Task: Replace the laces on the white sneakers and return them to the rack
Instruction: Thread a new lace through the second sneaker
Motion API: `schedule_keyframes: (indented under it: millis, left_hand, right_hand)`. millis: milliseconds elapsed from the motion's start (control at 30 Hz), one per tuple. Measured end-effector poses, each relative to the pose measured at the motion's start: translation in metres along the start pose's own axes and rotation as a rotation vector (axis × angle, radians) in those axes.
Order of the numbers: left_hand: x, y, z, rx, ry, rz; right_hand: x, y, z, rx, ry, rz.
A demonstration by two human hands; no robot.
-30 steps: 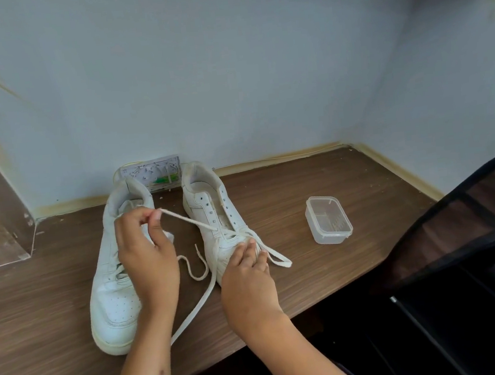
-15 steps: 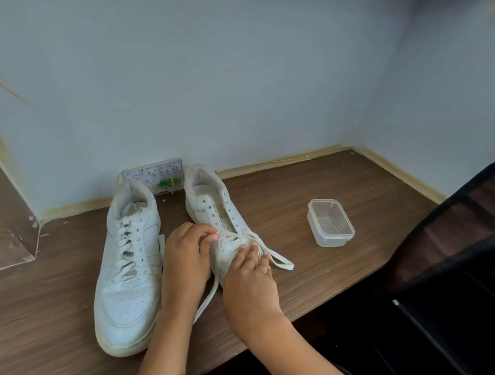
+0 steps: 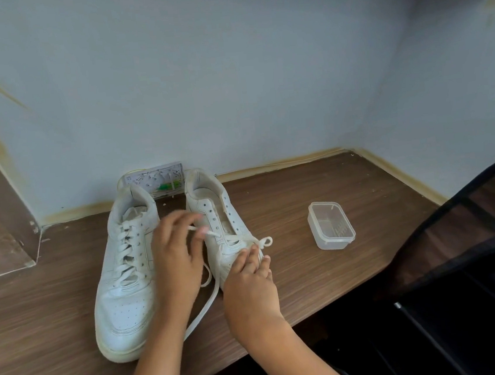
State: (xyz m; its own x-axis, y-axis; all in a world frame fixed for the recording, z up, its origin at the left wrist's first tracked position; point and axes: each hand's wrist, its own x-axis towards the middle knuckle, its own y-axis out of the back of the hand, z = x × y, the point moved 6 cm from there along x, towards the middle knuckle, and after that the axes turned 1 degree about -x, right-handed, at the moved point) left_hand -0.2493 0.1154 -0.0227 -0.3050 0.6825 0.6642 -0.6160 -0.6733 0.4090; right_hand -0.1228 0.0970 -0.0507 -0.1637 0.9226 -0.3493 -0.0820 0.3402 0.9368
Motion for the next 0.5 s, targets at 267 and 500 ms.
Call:
schedule_keyframes:
  millis: [267,500]
  left_hand:
    - [-0.003,-0.007,-0.004,-0.002,0.065,-0.012]
    - [0.002,0.020,0.001,-0.002,0.116,0.219]
  right_hand:
    - [0.000,-0.001,0.000,0.003,-0.006,0.003]
    - [0.000,0.000,0.000,-0.009,-0.008,0.000]
